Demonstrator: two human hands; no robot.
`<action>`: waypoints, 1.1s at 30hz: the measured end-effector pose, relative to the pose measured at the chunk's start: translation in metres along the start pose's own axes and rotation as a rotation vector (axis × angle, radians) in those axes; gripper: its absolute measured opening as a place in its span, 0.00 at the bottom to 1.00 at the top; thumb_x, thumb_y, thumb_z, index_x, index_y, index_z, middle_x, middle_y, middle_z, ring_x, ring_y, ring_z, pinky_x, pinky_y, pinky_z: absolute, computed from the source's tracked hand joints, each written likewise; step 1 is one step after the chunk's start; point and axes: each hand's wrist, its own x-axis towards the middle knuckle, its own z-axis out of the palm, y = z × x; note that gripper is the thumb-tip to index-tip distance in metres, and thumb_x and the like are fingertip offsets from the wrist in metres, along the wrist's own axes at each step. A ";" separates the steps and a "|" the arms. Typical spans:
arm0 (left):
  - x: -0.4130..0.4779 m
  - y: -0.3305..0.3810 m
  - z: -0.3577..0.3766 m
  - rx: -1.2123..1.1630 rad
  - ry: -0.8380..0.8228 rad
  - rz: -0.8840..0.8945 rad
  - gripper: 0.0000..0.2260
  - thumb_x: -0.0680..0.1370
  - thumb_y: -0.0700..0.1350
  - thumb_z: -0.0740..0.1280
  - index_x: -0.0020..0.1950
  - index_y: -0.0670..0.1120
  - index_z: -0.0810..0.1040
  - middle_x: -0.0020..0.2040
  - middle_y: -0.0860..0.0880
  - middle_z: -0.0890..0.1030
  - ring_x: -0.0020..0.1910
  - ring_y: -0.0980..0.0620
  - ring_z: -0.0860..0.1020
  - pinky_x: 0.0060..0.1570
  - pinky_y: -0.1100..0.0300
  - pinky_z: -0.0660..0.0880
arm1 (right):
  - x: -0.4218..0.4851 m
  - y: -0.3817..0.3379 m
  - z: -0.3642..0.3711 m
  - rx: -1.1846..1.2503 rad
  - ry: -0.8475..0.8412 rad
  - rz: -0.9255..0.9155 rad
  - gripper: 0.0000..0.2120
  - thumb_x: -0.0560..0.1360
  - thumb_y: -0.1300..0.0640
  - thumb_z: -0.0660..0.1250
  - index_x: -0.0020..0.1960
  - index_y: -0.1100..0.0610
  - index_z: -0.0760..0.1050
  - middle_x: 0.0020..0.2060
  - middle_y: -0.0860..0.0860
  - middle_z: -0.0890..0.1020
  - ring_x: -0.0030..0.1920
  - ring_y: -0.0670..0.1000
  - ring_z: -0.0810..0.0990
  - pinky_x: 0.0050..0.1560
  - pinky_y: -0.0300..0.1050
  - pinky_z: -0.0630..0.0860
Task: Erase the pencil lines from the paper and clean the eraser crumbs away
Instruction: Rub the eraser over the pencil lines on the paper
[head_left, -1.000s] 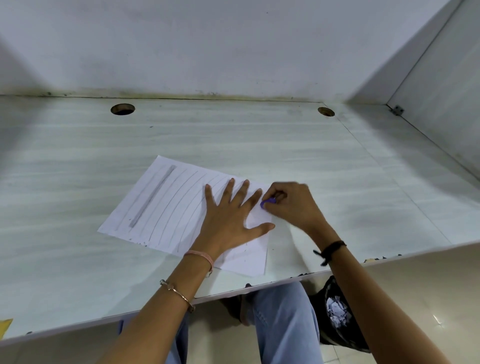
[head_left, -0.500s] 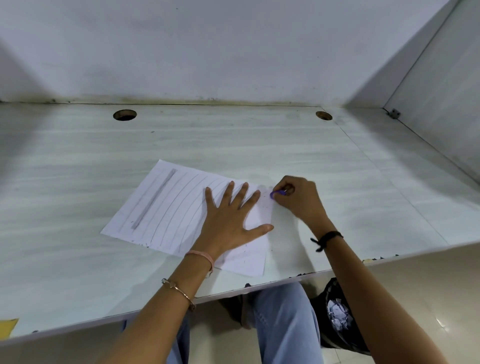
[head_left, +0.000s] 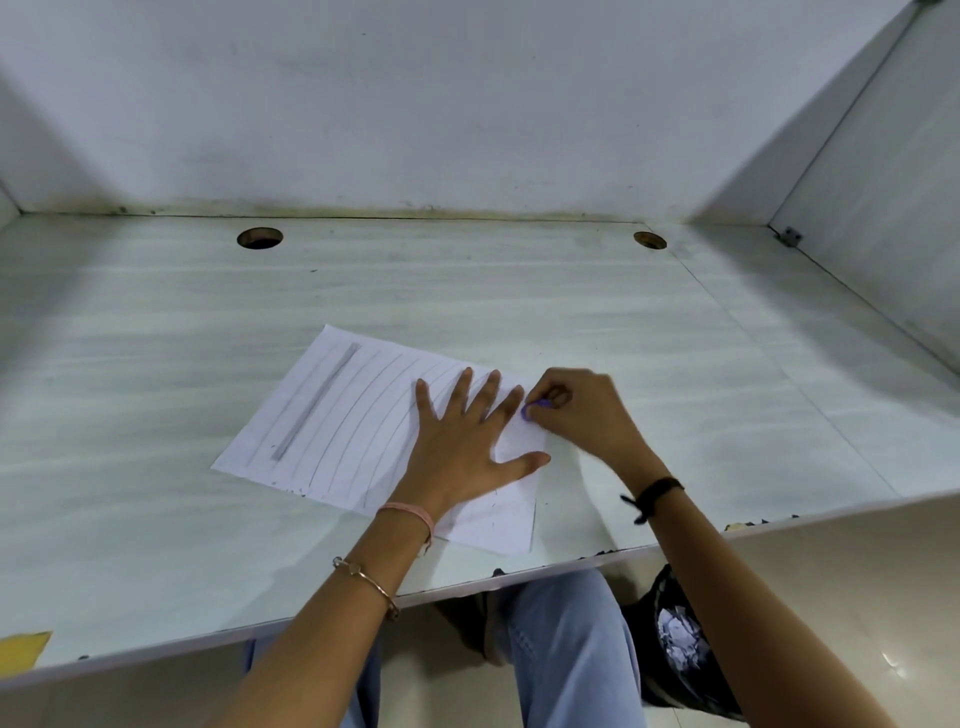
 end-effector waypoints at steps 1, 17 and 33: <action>0.001 0.000 0.000 0.001 -0.002 -0.001 0.41 0.70 0.77 0.44 0.79 0.60 0.41 0.80 0.53 0.40 0.79 0.47 0.37 0.69 0.30 0.33 | -0.005 0.000 0.002 0.009 -0.039 -0.013 0.03 0.68 0.65 0.73 0.40 0.59 0.81 0.32 0.47 0.81 0.30 0.38 0.76 0.33 0.25 0.70; -0.007 -0.013 -0.021 -0.833 0.237 -0.088 0.18 0.79 0.31 0.54 0.66 0.43 0.70 0.62 0.47 0.77 0.58 0.51 0.72 0.73 0.55 0.52 | -0.035 -0.008 0.023 0.276 -0.081 0.019 0.04 0.72 0.63 0.71 0.43 0.57 0.77 0.41 0.49 0.83 0.38 0.44 0.79 0.39 0.30 0.72; -0.089 -0.022 -0.015 -0.066 -0.123 -0.097 0.44 0.67 0.79 0.40 0.79 0.60 0.38 0.77 0.57 0.32 0.76 0.57 0.32 0.70 0.38 0.27 | -0.053 -0.020 0.042 0.315 -0.016 -0.015 0.03 0.72 0.64 0.70 0.44 0.57 0.78 0.42 0.50 0.82 0.41 0.46 0.79 0.41 0.29 0.73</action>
